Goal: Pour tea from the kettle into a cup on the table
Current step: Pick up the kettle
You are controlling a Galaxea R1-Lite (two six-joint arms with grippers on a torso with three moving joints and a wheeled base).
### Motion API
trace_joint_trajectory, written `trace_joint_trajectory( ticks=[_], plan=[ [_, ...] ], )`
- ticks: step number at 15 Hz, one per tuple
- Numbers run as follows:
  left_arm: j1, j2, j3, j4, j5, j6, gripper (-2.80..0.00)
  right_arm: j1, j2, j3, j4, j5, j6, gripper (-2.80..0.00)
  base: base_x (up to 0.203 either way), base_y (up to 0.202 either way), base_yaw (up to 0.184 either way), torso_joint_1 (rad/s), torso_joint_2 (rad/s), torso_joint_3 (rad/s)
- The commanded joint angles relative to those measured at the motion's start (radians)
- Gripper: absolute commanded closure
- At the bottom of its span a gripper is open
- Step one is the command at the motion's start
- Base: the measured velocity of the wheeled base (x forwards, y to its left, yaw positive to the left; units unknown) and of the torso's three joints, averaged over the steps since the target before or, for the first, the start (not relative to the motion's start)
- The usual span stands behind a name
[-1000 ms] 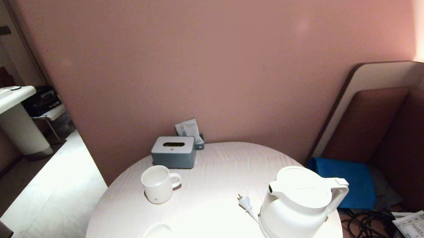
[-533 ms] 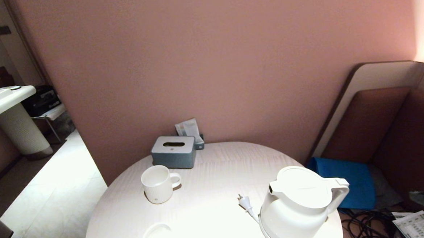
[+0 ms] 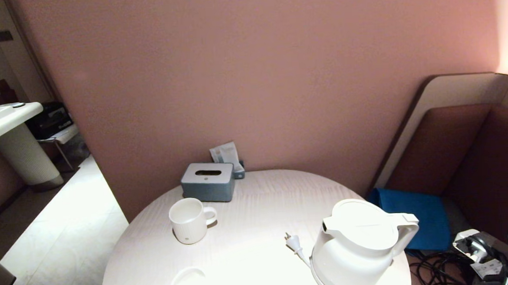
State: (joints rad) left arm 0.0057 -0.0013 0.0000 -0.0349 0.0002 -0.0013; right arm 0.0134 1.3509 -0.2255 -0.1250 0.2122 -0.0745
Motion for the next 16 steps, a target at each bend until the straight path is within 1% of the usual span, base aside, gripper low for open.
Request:
trace_joint_trajectory(
  ticks=[1, 2, 4, 5, 7, 8, 9, 16],
  plan=[
    [0.0, 0.001, 0.0, 0.0, 0.001, 0.0, 0.0, -0.001, 0.039, 0.094, -0.267, 0.036, 0.0, 0.0, 0.0, 0.0, 0.0, 0.0, 0.0, 0.0],
    [0.0, 0.001, 0.0, -0.001, 0.0, 0.0, 0.0, -0.004, 0.071, 0.124, -0.399, 0.054, 0.021, 0.0, 0.0, 0.0, 0.0, 0.0, 0.0, 0.0],
    [0.0, 0.001, 0.0, 0.0, 0.0, 0.0, 0.0, -0.01, 0.171, 0.137, -0.544, 0.055, 0.071, 0.0, 0.0, 0.0, 0.0, 0.0, 0.0, 0.0],
    [0.0, 0.001, 0.0, 0.0, 0.0, 0.0, 0.0, -0.017, 0.226, 0.137, -0.601, 0.042, 0.08, 0.0, 0.0, 0.0, 0.0, 0.0, 0.0, 0.0],
    [0.0, 0.001, 0.0, 0.0, 0.001, 0.0, 0.0, -0.038, 0.355, 0.124, -0.734, -0.007, 0.088, 0.0, 0.0, 0.0, 0.0, 0.0, 0.0, 0.0],
    [0.0, 0.001, 0.0, 0.0, 0.001, 0.0, 0.0, -0.047, 0.403, 0.123, -0.817, -0.049, 0.088, 0.0, 0.0, 0.0, 0.0, 0.0, 0.0, 0.0],
    [0.0, 0.001, 0.0, -0.002, 0.001, 0.0, 0.0, -0.053, 0.421, 0.127, -0.862, -0.08, 0.087, 0.0, 0.0, 0.0, 0.0, 0.0, 0.0, 0.0],
    [0.0, 0.001, 0.0, 0.0, 0.001, 0.0, 0.0, -0.046, 0.411, 0.124, -0.857, -0.083, 0.088, 0.0, 0.0, 0.0, 0.0, 0.0, 0.0, 0.0]
  ],
)
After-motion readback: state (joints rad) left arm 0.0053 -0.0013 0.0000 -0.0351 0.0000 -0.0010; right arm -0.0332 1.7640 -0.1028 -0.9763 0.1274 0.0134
